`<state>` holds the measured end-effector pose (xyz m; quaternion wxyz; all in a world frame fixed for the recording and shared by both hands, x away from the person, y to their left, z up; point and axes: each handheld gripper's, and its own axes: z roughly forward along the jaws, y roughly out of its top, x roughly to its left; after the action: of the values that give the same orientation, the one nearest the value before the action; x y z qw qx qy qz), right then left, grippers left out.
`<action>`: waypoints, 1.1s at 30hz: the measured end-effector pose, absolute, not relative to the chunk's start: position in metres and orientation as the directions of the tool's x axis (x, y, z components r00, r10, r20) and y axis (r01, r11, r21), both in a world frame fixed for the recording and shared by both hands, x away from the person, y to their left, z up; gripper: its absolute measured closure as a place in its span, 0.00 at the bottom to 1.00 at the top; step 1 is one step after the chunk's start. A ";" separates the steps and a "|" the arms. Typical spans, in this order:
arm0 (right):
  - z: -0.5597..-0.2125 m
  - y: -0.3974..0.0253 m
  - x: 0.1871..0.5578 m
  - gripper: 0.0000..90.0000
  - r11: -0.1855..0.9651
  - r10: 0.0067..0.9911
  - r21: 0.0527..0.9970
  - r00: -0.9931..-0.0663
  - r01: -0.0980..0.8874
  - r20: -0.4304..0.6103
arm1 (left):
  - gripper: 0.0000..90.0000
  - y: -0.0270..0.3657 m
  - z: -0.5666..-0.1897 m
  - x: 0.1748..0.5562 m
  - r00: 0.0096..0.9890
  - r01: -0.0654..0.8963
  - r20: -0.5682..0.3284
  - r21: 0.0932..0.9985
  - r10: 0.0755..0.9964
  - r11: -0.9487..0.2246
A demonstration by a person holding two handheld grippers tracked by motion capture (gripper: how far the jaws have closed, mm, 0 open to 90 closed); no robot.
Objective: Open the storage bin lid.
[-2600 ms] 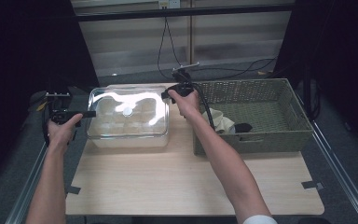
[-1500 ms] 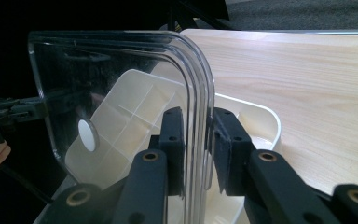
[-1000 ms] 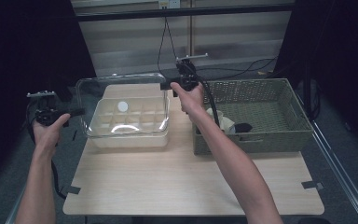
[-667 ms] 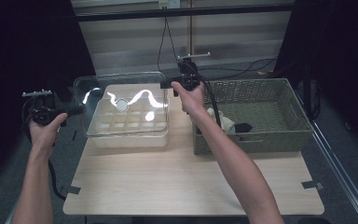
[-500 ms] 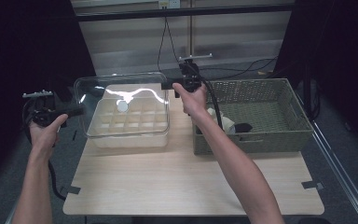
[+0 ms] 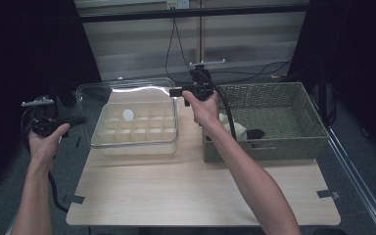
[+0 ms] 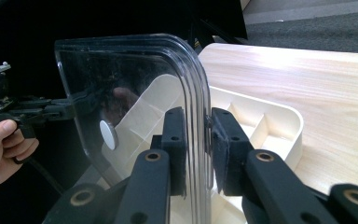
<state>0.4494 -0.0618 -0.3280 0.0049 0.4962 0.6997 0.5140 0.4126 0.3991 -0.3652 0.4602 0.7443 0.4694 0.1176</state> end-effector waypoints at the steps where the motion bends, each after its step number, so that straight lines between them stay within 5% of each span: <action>1: -0.329 -0.061 0.446 0.85 -0.019 0.698 0.724 -0.509 0.690 0.503 | 0.83 0.400 -0.366 0.411 0.536 0.592 -0.252 0.793 0.806 -0.146; 33: -0.347 -0.063 0.399 0.85 0.018 0.661 0.727 -0.554 0.686 0.506 | 0.83 0.401 -0.370 0.358 0.552 0.580 -0.204 0.790 0.809 -0.196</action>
<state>0.3991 -0.0634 -0.3475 -0.0122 0.4721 0.7133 0.5178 0.3577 0.4008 -0.3696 0.4409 0.7625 0.4554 0.1294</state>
